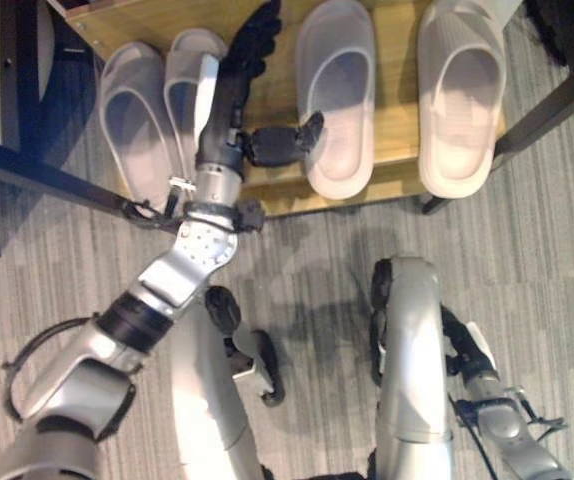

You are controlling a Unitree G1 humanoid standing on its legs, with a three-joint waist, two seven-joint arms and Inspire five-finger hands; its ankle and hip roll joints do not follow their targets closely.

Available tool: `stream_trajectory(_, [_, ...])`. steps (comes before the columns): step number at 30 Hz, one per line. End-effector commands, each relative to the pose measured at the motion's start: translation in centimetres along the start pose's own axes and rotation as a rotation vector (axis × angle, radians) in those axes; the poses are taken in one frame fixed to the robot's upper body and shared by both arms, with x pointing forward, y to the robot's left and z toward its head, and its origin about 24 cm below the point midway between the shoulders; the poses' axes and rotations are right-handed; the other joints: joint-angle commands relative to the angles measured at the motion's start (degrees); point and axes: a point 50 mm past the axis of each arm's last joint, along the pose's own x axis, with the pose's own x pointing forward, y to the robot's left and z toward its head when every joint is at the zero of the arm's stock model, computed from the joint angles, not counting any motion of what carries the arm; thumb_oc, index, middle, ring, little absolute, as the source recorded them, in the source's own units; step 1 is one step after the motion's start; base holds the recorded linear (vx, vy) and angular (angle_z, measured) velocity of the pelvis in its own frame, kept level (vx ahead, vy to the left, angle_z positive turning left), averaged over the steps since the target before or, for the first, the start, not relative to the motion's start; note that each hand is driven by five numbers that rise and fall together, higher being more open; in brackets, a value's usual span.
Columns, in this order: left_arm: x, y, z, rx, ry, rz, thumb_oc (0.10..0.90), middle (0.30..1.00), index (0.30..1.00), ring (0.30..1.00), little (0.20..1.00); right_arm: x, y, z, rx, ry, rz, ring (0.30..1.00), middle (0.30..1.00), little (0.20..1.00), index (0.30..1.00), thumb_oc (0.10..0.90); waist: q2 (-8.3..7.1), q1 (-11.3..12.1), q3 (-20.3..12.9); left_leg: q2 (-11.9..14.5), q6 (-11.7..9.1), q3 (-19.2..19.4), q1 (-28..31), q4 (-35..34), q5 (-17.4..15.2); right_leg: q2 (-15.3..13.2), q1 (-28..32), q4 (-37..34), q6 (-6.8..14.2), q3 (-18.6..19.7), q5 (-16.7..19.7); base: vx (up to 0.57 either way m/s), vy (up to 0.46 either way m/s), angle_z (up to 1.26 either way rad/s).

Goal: Arrange the slippers neatly on the shoe rack.

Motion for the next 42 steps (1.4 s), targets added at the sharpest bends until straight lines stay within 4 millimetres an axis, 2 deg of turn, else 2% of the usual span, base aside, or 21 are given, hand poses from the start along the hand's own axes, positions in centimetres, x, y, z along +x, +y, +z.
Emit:
stream_trajectory(1, [1.6, 0.5, 5.6, -0.094, -0.273, -0.035, 0.800, 0.900, 0.900, 0.900, 0.900, -0.6, 0.2, 1.8, 0.003, -0.102, 0.015, 0.900, 0.900, 0.900, 0.900, 0.800, 1.56, 0.61, -1.75, -2.39, -4.42, -6.27, -1.19, -2.79, 0.85, -6.37, 6.65, 2.76, 2.53, 3.64, -2.35, 0.00, 0.000, 0.00])
stream_trajectory(6, [0.9, -0.6, 5.0, -0.107, -0.237, -0.117, 0.800, 0.900, 0.900, 0.900, 0.900, -0.5, 0.3, 1.7, -0.005, -0.093, 0.023, 0.900, 0.900, 0.900, 0.900, 0.800, 2.17, 0.73, -1.75, -2.37, -4.57, -6.49, -1.19, -2.85, 0.83, -6.43, 6.65, 2.85, 2.31, 3.45, -2.59, 0.00, 0.000, 0.00])
stream_trajectory(13, [0.7, -2.6, 5.4, -0.165, -0.245, -0.171, 0.800, 0.900, 0.900, 0.900, 0.900, -0.2, 0.6, 1.8, -0.014, -0.091, 0.033, 0.900, 0.900, 0.900, 0.900, 0.800, 2.55, 0.70, -1.75, -2.44, -4.55, -6.41, -1.19, -2.78, 0.86, -6.57, 6.65, 2.89, 2.17, 3.29, -2.67, 0.00, 0.000, 0.00])
stream_trajectory(23, [1.8, -6.7, 7.6, -0.290, -0.297, -0.199, 0.800, 0.900, 0.900, 0.900, 0.900, 0.4, 0.9, 2.3, -0.028, -0.103, 0.041, 0.900, 0.900, 0.900, 0.900, 0.800, 2.28, -0.26, -1.75, -2.74, -4.42, -6.20, -1.19, -2.87, 1.08, -6.57, 6.65, 2.79, 2.23, 3.32, -2.80, 0.00, -0.002, 0.01])
stream_trajectory(29, [2.3, -7.9, 8.7, -0.311, -0.322, -0.214, 0.800, 0.900, 0.900, 0.900, 0.900, 0.6, 1.1, 2.4, -0.030, -0.111, 0.050, 0.900, 0.900, 0.900, 0.900, 0.800, 2.13, -0.67, -1.75, -2.98, -4.41, -6.05, -1.19, -2.87, 1.25, -6.47, 6.65, 2.80, 2.22, 3.41, -2.69, 0.00, 0.000, 0.00])
stream_trajectory(37, [2.7, -4.5, 7.5, -0.233, -0.315, -0.124, 0.800, 0.900, 0.900, 0.900, 0.900, 0.7, 1.1, 2.5, -0.019, -0.116, 0.043, 0.900, 0.900, 0.900, 0.900, 0.800, 2.26, 0.01, -1.75, -3.35, -4.95, -6.46, -1.19, -3.11, 1.60, -6.41, 6.65, 2.92, 2.02, 3.46, -2.34, 0.00, 0.000, 0.00])
stream_trajectory(38, [2.4, -3.2, 7.6, -0.214, -0.332, -0.097, 0.800, 0.900, 0.900, 0.900, 0.900, 1.0, 1.2, 2.7, -0.016, -0.124, 0.039, 0.900, 0.900, 0.900, 0.900, 0.800, 2.18, 0.60, -1.75, -3.49, -5.14, -6.46, -1.19, -3.35, 1.80, -6.14, 6.65, 2.84, 1.95, 3.58, -1.79, 0.00, 0.000, 0.00])
stream_trajectory(42, [1.4, -1.4, 8.1, -0.196, -0.382, -0.069, 0.800, 0.900, 0.900, 0.900, 0.900, 2.0, 1.0, 3.7, -0.012, -0.155, 0.018, 0.900, 0.900, 0.900, 0.900, 0.800, 1.22, 2.14, -1.75, -3.72, -5.42, -5.98, -1.19, -6.47, 3.08, -5.63, 6.65, 0.51, 1.79, 3.78, 0.17, -0.01, 0.001, 0.00])
